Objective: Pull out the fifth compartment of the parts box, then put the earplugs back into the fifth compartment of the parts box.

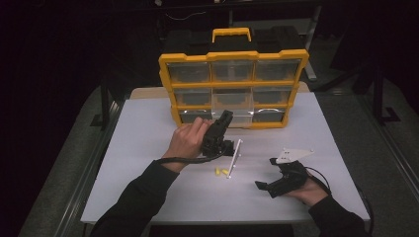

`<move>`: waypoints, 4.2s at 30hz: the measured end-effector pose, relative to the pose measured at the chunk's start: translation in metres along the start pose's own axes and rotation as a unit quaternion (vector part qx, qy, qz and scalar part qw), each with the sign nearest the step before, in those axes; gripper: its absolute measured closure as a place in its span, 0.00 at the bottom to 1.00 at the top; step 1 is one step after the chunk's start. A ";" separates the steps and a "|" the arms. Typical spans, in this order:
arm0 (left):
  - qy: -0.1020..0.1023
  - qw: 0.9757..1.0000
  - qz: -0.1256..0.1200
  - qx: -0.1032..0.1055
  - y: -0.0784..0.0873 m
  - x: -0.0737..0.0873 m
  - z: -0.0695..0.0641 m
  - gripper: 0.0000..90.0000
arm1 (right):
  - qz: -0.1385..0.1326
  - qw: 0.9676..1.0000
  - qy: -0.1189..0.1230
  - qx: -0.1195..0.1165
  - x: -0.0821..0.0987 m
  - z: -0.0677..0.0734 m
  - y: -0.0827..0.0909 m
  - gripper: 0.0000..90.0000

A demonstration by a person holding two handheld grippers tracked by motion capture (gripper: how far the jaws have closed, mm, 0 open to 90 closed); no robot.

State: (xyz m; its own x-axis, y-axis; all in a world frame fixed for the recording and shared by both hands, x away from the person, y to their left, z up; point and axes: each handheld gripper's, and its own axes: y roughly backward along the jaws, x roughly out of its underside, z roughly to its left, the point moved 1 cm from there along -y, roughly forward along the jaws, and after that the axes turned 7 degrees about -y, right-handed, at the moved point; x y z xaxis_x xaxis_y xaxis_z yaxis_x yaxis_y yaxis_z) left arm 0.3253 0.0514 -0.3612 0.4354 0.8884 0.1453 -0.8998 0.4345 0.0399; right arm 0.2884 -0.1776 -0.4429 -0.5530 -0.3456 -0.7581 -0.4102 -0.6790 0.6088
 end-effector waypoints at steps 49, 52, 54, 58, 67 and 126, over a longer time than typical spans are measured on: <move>0.039 0.999 0.027 0.008 0.043 0.053 -0.022 0.42 | 0.001 1.000 -0.003 0.003 0.000 -0.001 0.000 0.00; 0.041 0.999 0.028 0.008 0.046 0.058 -0.026 0.40 | 0.002 1.000 -0.003 0.003 0.000 -0.001 -0.001 0.00; 0.043 0.999 0.031 0.010 0.048 0.061 -0.028 0.39 | 0.001 1.000 -0.002 0.004 0.000 -0.001 -0.001 0.00; 0.053 0.998 0.034 0.012 0.052 0.066 -0.032 0.36 | 0.001 1.000 -0.002 0.004 0.000 0.000 0.000 0.00; 0.053 0.997 0.046 0.025 0.062 0.077 -0.050 0.32 | 0.000 1.000 0.000 0.002 0.000 0.000 0.000 0.00; 0.198 0.972 0.065 0.107 0.074 0.088 -0.091 0.00 | 0.003 1.000 0.005 0.002 0.000 0.001 0.000 0.00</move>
State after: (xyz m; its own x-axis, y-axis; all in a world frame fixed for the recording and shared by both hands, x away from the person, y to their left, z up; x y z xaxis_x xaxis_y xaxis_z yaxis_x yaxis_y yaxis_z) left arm 0.2993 0.1750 -0.4360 0.2567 0.9393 -0.2276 -0.9142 0.3124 0.2583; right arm 0.2879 -0.1771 -0.4433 -0.5489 -0.3559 -0.7564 -0.4103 -0.6737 0.6147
